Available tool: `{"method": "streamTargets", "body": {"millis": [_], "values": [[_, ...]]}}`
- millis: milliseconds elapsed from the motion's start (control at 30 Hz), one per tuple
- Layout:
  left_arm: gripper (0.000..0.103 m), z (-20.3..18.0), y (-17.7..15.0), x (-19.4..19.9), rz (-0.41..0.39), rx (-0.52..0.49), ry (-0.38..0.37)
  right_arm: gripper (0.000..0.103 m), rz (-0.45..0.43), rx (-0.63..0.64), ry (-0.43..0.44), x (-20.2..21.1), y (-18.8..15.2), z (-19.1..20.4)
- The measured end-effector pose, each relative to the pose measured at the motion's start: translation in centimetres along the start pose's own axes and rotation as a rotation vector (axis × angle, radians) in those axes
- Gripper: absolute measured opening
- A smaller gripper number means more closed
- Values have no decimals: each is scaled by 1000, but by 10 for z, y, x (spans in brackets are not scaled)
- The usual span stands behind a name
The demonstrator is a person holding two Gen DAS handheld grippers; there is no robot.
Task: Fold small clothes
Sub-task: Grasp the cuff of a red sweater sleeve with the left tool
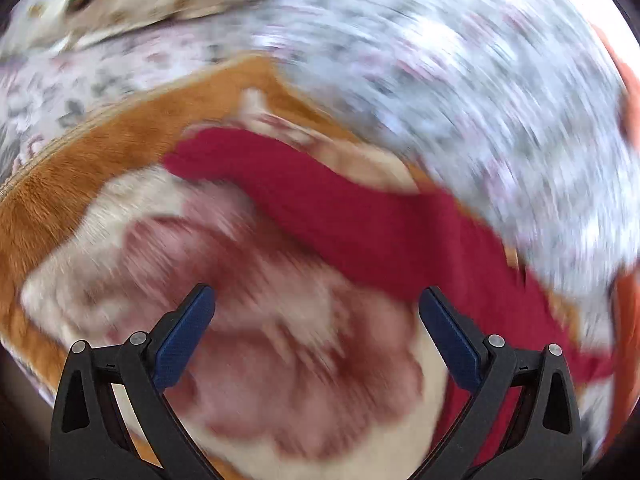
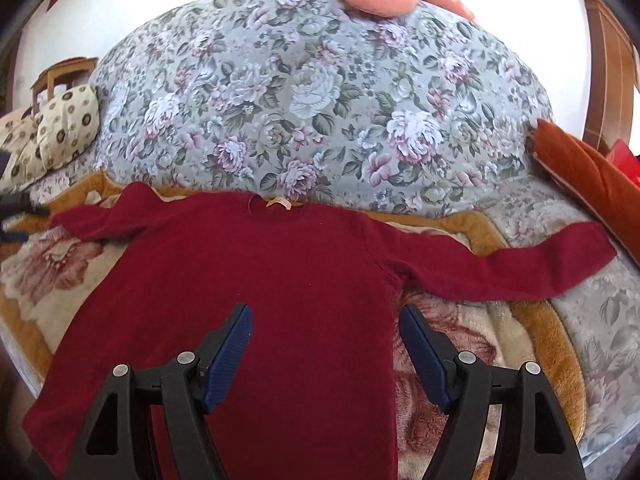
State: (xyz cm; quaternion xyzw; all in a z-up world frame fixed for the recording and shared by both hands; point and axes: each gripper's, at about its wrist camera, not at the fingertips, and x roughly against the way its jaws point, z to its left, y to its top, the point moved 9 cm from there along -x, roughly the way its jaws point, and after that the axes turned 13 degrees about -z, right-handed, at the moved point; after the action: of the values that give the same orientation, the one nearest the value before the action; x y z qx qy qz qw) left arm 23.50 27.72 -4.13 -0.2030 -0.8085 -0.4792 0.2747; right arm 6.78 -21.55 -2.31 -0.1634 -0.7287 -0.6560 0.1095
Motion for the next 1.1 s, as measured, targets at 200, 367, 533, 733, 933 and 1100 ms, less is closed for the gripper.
{"method": "streamTargets", "body": {"millis": [200,367,533,733,933,1100], "values": [[102,45,32,-45,56,488,-180,73,4,17,-5,-4,-1,3],[97,40,33,-74,58,613,-287,73,22,-10,5,-9,-3,1],[84,43,48,-89,-11,619,-313,73,49,-52,14,-14,-8,-4],[39,65,45,-107,-38,582,-175,73,76,-85,18,-19,-13,-8],[6,68,41,-95,-121,429,-2,73,91,-91,18,-21,-15,-9],[5,-32,76,-37,-321,-37,9,73,72,-87,13,-19,-13,-10]]}}
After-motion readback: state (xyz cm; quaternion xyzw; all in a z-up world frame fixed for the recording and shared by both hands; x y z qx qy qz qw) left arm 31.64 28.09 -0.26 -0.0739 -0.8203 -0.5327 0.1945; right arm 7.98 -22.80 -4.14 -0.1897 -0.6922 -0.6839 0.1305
